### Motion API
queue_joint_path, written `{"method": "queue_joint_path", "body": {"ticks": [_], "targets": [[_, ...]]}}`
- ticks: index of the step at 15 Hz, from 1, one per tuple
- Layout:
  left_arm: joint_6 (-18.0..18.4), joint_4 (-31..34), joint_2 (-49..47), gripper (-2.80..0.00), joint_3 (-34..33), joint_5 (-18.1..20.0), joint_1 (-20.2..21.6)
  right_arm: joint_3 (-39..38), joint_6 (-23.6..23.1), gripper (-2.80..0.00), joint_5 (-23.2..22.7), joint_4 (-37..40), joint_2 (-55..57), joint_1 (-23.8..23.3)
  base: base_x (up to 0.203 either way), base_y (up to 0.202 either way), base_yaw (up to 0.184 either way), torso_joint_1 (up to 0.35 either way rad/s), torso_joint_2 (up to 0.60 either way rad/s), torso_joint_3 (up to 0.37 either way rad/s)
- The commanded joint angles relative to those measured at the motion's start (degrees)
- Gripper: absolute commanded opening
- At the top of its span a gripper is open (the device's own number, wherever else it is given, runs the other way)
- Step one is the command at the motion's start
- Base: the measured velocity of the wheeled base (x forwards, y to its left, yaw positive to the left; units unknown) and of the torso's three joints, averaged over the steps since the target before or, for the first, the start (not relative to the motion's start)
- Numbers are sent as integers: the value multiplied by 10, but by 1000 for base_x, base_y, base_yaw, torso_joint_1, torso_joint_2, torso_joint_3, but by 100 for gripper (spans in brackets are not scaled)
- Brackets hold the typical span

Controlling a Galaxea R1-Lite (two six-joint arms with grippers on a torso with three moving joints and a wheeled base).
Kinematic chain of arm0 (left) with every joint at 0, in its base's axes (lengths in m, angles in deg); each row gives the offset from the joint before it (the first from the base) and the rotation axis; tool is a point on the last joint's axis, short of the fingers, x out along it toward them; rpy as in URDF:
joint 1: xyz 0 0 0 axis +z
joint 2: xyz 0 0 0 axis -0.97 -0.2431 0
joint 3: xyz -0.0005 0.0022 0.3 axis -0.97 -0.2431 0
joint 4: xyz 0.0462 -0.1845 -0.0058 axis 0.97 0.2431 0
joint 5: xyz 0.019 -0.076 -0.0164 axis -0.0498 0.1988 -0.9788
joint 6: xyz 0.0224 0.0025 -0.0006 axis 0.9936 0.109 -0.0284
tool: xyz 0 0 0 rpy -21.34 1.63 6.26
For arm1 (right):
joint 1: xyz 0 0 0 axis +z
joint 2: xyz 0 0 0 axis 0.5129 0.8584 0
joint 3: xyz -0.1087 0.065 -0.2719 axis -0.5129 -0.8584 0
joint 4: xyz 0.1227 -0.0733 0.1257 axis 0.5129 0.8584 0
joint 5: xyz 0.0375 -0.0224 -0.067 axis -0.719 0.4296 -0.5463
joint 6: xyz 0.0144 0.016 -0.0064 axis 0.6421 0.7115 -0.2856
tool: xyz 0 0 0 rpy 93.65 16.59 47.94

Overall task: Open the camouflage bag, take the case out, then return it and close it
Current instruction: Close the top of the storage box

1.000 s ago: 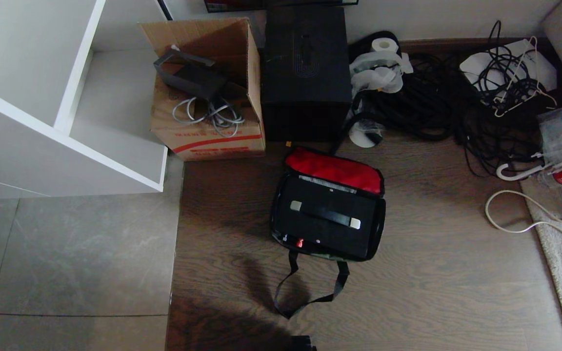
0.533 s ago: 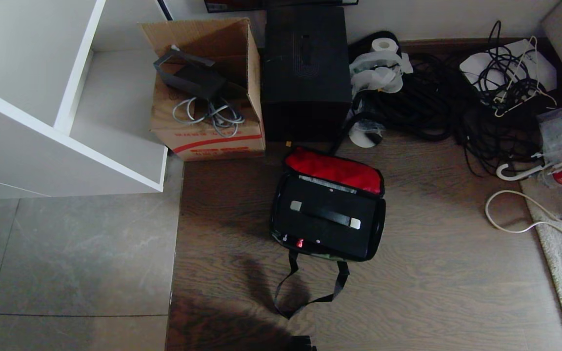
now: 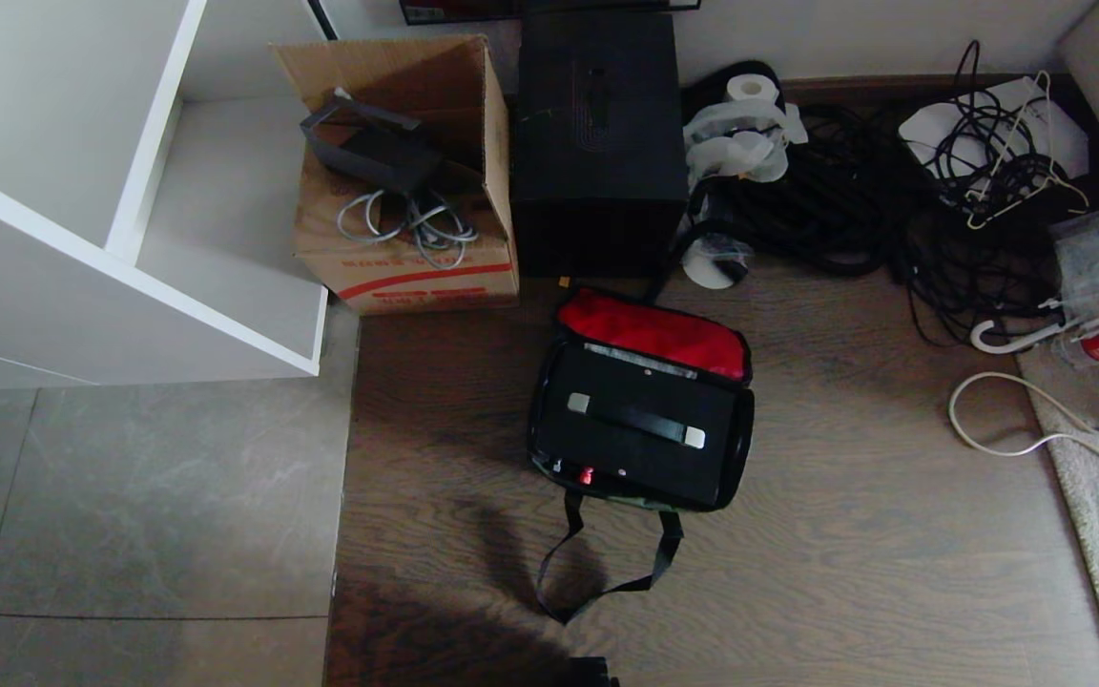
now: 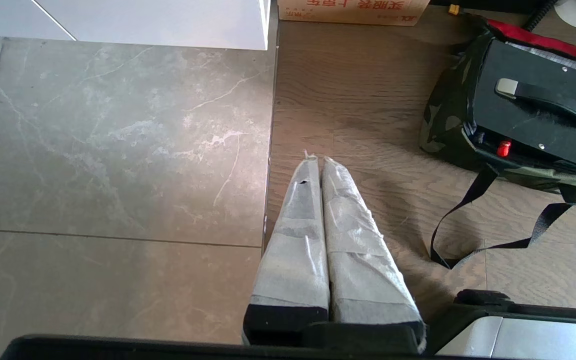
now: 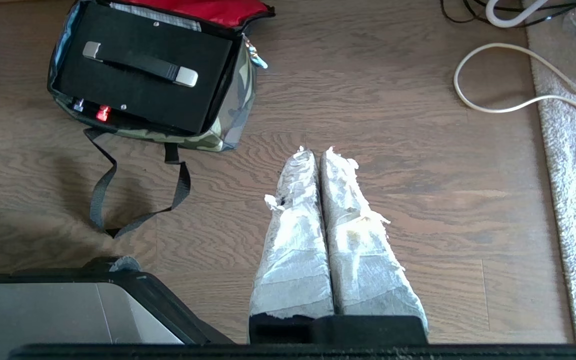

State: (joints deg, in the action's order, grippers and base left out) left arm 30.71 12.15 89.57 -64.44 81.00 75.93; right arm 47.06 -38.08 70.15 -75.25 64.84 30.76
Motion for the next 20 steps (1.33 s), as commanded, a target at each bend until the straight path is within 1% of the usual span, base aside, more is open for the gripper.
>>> {"method": "queue_joint_path", "body": {"ticks": [1,20], "targets": [[0,0,1,-280,-5,0,0,-1,0,-280,0,0,1,0,0,0,0,0,0,0],[0,-1,1,-280,-5,0,0,-1,-3,-280,-1,1,1,0,0,0,0,0,0,0]]}}
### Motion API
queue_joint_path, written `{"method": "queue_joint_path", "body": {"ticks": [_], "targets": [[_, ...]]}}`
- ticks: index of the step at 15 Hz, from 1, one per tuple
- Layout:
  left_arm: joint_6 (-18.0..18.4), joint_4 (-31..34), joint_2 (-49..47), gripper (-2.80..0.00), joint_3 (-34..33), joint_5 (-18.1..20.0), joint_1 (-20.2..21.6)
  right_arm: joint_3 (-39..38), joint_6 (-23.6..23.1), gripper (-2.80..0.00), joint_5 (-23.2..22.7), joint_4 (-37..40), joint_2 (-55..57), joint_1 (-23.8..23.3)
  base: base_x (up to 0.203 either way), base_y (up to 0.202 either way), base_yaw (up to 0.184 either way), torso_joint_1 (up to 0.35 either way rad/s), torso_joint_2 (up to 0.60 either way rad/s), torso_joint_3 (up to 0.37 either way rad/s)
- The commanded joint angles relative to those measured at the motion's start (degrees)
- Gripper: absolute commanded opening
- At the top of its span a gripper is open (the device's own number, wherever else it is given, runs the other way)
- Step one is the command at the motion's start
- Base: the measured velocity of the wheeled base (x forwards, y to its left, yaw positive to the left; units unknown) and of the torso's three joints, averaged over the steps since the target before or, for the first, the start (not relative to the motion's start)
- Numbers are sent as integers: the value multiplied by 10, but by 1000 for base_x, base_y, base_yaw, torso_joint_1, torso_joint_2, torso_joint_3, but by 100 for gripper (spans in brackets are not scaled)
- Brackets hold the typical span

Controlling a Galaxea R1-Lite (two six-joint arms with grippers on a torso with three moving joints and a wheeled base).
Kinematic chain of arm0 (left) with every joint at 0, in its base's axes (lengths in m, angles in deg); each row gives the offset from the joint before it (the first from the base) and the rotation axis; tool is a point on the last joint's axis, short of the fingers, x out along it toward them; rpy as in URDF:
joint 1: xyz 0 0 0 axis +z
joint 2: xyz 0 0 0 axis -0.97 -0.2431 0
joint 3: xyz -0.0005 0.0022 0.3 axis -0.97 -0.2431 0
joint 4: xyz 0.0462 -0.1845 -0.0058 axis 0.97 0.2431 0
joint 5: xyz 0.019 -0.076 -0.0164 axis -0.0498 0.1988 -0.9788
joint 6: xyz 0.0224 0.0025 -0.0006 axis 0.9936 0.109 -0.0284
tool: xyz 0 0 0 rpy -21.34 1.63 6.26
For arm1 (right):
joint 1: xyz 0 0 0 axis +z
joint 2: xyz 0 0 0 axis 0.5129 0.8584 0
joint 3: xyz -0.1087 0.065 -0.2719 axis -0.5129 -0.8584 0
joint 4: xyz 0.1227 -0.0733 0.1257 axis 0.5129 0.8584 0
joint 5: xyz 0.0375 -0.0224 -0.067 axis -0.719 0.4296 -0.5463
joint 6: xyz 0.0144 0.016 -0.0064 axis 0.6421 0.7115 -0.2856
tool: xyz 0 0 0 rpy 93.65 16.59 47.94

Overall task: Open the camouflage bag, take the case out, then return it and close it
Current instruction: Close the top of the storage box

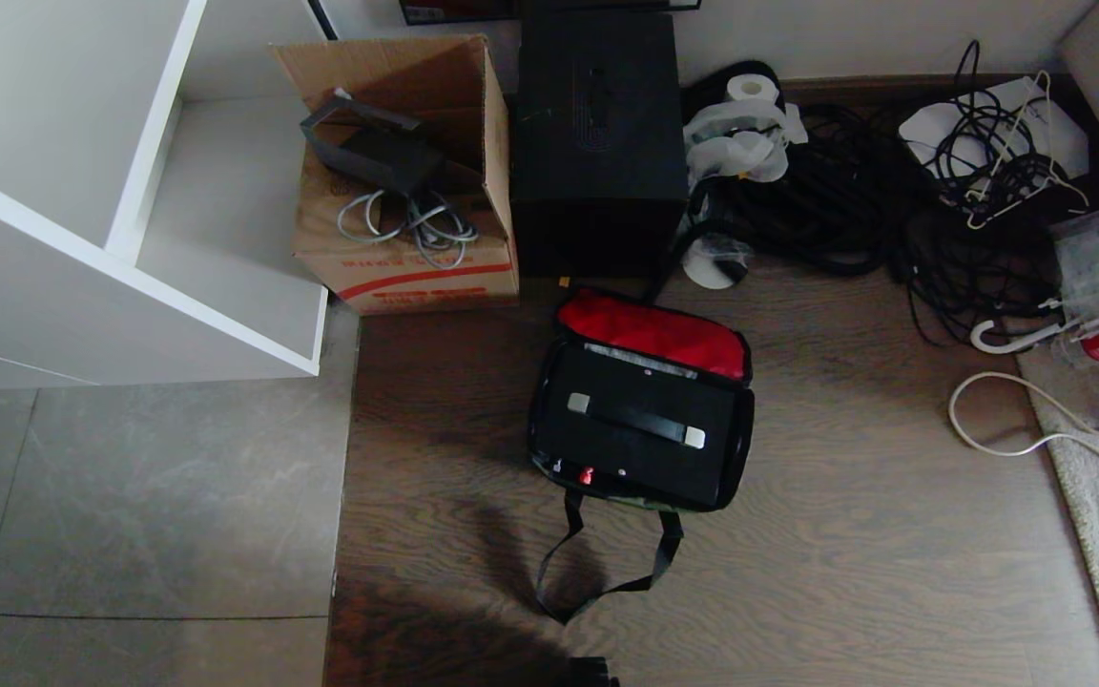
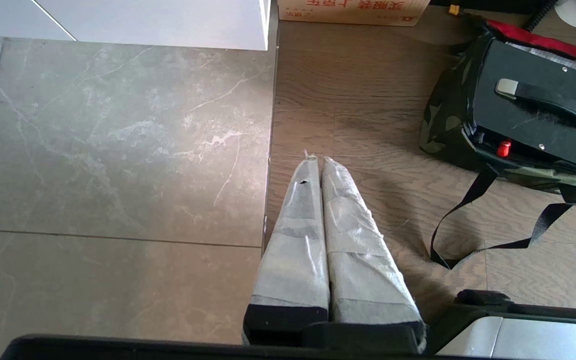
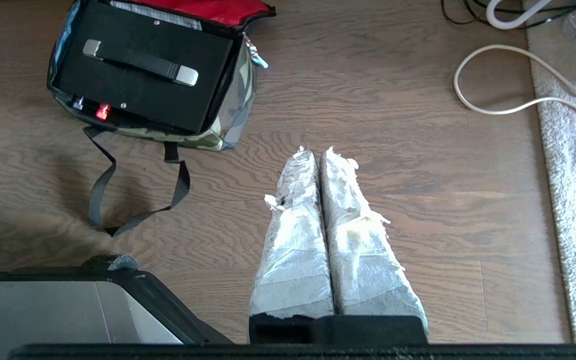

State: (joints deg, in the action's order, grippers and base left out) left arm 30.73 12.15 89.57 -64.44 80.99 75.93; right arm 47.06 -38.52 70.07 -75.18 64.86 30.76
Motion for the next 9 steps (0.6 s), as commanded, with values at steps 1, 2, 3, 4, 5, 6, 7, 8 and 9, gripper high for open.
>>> {"method": "queue_joint_path", "body": {"ticks": [1,2,3,4,5,6,7,8,9], "targets": [[-1,0,1,-280,-5,0,0,-1,-1,-280,-1,-1,2,0,0,0,0,0,0,0],[-1,0,1,-280,-5,0,0,0,-7,-280,-3,1,2,0,0,0,0,0,0,0],[-1,0,1,-280,-5,0,0,1,-9,-280,-8,3,1,0,0,0,0,0,0,0],[-1,0,1,-280,-5,0,0,0,-8,-280,-7,0,1,0,0,0,0,0,0,0],[-1,0,1,-280,-5,0,0,-1,-7,-280,-8,0,1,0,0,0,0,0,0,0],[-1,0,1,-280,-5,0,0,0,-5,-280,-7,2,2,0,0,0,0,0,0,0],[-1,0,1,-280,-5,0,0,1,-5,-280,-7,2,2,-1,0,0,0,0,0,0],[-1,0,1,-280,-5,0,0,1,-5,-280,-7,4,2,-1,0,0,0,0,0,0],[-1,-1,0,-280,-5,0,0,1,-5,-280,-7,4,2,0,0,0,0,0,0,0]]}}
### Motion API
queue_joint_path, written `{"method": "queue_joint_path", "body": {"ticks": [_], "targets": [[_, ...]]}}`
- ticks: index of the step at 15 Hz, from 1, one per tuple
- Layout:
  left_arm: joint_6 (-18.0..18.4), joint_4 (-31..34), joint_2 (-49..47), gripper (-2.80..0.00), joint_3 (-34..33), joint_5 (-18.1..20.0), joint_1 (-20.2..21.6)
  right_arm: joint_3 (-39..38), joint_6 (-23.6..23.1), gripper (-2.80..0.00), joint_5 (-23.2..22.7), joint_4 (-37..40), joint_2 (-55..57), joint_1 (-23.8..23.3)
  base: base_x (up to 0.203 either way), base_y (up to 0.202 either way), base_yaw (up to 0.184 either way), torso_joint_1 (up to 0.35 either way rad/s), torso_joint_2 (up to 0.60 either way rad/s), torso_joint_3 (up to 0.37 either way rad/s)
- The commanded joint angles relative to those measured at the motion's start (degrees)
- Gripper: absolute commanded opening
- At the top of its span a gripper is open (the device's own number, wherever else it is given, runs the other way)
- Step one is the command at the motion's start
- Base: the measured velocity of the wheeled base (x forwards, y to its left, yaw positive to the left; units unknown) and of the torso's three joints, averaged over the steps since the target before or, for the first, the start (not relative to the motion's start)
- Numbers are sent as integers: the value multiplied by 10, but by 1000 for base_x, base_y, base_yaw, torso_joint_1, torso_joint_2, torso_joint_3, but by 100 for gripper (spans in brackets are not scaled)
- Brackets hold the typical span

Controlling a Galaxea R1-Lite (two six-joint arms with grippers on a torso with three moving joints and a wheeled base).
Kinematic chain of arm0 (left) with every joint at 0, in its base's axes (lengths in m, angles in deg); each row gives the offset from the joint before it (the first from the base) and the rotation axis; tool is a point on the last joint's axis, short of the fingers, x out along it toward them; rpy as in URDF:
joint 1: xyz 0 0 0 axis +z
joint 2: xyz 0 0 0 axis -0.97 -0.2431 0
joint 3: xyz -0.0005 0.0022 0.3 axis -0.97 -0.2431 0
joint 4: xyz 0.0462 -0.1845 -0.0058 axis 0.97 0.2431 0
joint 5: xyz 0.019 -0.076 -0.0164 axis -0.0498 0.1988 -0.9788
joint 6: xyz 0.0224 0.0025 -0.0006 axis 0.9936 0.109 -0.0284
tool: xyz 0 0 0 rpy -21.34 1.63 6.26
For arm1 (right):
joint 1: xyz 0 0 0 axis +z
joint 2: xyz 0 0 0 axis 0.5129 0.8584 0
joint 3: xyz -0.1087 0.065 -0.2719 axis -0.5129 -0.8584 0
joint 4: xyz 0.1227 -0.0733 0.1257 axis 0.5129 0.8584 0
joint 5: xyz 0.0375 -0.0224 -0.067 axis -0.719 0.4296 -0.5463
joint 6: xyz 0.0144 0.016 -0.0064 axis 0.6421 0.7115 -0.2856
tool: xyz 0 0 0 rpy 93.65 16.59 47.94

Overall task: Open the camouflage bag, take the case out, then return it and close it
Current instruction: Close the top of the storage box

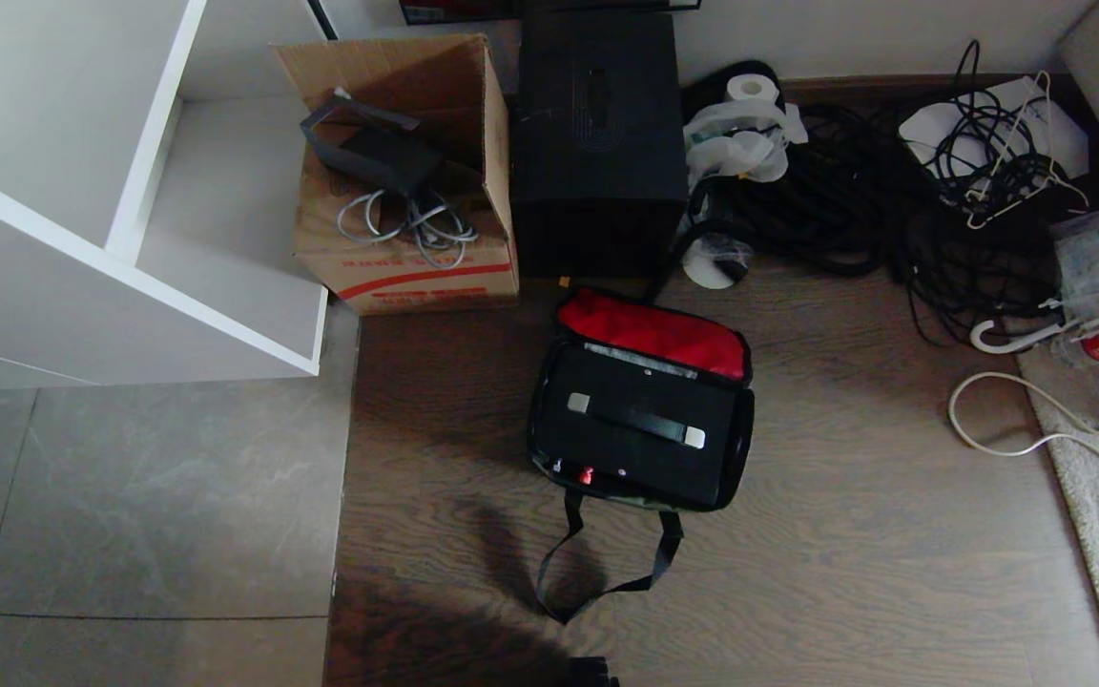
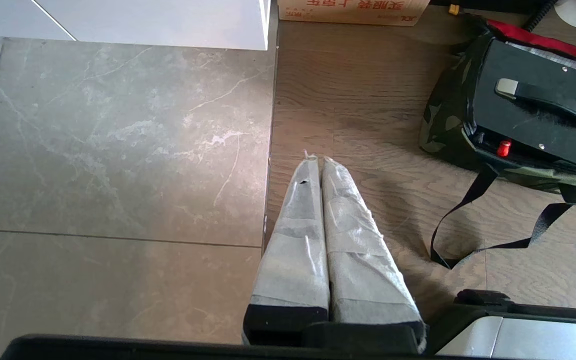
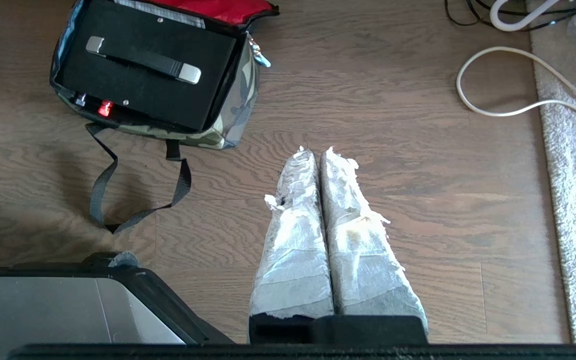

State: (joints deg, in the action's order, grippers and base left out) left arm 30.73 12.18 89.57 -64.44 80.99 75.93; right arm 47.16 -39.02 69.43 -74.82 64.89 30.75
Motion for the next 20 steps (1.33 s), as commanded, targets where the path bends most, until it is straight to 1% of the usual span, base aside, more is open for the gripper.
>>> {"method": "queue_joint_path", "body": {"ticks": [1,20], "targets": [[-1,0,1,-280,-5,0,0,0,1,-280,-1,0,1,0,0,0,0,0,0,0],[-1,0,1,-280,-5,0,0,-2,2,-280,0,-4,1,0,0,0,0,0,0,0]]}}
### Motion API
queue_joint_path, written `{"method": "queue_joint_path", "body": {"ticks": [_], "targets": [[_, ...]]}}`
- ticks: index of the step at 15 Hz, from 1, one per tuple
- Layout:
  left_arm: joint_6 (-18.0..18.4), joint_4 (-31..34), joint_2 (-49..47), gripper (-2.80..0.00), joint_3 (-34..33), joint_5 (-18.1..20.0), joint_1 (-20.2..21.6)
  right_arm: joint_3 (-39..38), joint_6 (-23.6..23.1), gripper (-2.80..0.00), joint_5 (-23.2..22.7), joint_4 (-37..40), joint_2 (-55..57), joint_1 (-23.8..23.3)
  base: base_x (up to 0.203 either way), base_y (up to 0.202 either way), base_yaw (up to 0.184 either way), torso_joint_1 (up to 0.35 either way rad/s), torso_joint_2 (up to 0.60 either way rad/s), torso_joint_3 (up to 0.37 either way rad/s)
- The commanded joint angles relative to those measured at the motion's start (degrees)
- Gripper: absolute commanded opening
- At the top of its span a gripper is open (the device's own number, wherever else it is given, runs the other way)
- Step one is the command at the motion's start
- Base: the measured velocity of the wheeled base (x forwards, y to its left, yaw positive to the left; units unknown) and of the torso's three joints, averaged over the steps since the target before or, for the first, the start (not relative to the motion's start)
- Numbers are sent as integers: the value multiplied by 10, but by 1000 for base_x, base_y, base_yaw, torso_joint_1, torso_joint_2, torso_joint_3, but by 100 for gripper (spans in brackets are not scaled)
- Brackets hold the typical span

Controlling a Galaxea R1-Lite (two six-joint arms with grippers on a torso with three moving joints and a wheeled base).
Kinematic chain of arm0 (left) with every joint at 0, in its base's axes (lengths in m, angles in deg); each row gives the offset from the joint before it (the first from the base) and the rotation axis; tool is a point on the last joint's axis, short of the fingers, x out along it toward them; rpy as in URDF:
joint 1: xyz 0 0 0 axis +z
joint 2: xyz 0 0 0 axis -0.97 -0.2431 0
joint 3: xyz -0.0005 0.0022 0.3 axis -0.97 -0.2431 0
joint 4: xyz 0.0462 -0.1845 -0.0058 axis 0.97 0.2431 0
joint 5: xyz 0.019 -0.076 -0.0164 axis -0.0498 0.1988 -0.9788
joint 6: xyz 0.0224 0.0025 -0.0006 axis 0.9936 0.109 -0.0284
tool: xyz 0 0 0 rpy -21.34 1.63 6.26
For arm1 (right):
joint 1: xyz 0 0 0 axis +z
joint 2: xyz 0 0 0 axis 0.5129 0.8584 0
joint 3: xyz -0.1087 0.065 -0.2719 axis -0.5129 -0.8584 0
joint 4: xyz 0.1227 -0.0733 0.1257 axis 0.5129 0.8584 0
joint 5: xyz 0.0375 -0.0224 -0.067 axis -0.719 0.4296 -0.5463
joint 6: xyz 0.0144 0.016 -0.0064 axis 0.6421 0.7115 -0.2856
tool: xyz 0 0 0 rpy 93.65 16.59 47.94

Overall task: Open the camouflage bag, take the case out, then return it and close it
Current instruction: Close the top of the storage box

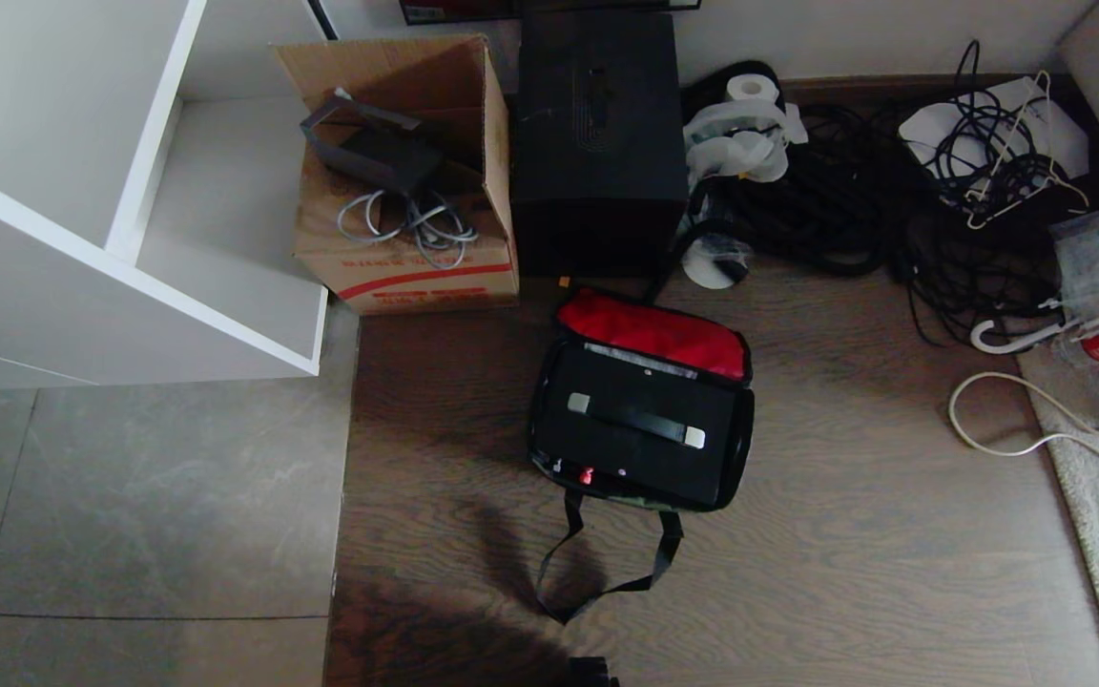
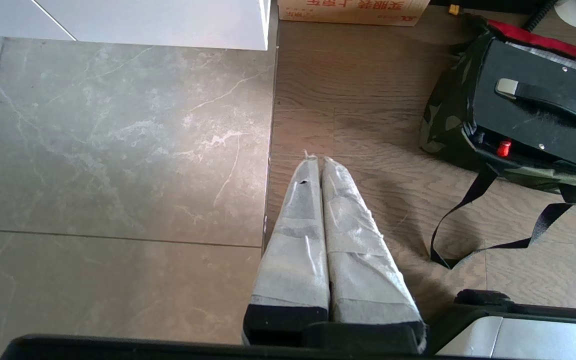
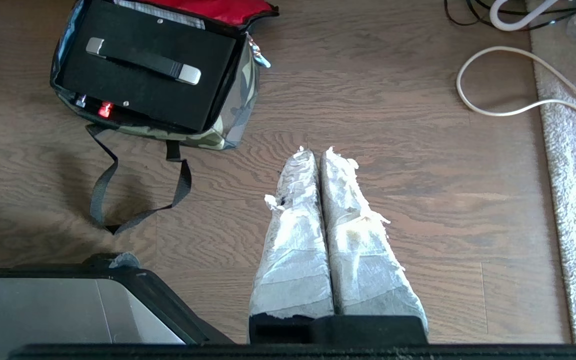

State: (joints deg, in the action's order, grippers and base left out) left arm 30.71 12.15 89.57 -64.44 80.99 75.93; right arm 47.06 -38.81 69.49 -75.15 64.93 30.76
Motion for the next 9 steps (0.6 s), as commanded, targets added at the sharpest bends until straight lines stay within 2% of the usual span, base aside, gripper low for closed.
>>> {"method": "queue_joint_path", "body": {"ticks": [1,3,5,9], "targets": [[0,0,1,-280,-5,0,0,1,0,-280,0,4,2,0,0,0,0,0,0,0],[0,0,0,-280,-5,0,0,4,1,-280,2,11,20,-1,0,0,0,0,0,0],[0,0,0,-280,-5,0,0,31,21,-280,2,41,88,-1,0,0,0,0,0,0],[0,0,0,-280,-5,0,0,199,45,-280,-3,96,286,5,0,0,0,0,0,0]]}}
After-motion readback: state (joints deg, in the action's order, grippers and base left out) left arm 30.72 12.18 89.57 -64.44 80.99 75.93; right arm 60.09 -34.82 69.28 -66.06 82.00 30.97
